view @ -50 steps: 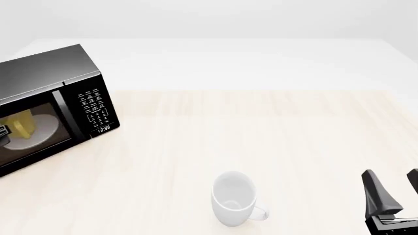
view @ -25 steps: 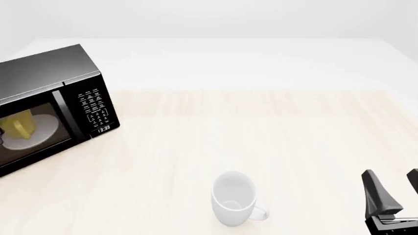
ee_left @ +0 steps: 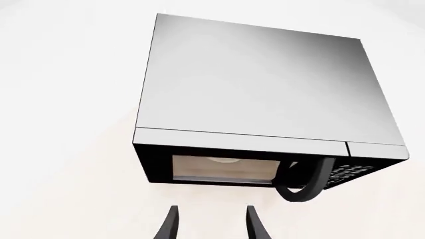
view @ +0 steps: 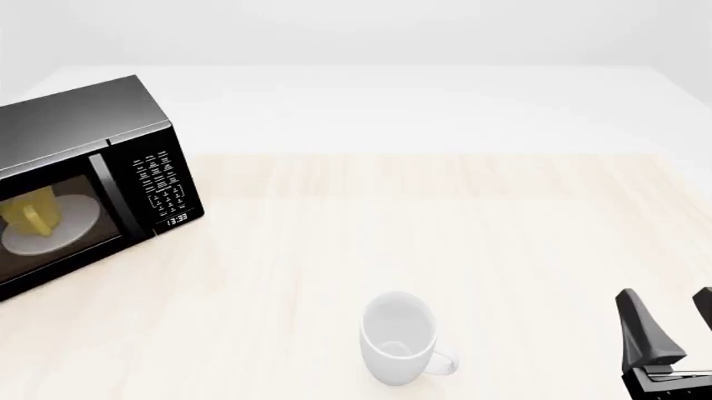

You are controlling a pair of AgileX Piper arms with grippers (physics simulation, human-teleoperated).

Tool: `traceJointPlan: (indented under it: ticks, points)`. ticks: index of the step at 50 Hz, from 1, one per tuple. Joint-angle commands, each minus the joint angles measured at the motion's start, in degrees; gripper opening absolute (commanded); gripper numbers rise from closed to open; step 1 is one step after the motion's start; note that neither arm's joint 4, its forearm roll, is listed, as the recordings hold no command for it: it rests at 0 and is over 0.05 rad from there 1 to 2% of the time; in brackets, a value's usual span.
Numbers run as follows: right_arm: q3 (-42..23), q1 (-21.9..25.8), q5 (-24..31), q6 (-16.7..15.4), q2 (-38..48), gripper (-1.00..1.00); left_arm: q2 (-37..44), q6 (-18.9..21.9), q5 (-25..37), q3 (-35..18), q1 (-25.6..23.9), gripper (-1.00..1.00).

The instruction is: Put the yellow and white mug in the microwave and close it.

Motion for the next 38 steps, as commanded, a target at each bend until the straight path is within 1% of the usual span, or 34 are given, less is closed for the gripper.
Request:
traceJointPlan:
  ticks: [1, 14, 21, 29, 38]
  points:
    - [0.0, 0.01, -0.02, 0.0, 0.04, 1.0, -6.9, 0.54, 4.67, -0.53, -0.15, 1.0]
    - [0.0, 0.02, -0.03, -0.01, 0.04, 1.0, -13.89, 0.81, 10.58, -2.31, -0.43, 1.0]
    - [0.0, 0.03, -0.03, -0.01, 0.05, 1.0, -17.75, 1.61, 13.37, -3.26, -0.62, 1.0]
    - [0.0, 0.03, -0.04, -0.01, 0.06, 1.0, -21.82, 1.05, 16.92, -4.63, -1.12, 1.0]
    - [0.0, 0.05, -0.05, -0.02, 0.08, 1.0, -25.91, 1.29, 21.37, -7.45, -1.85, 1.0]
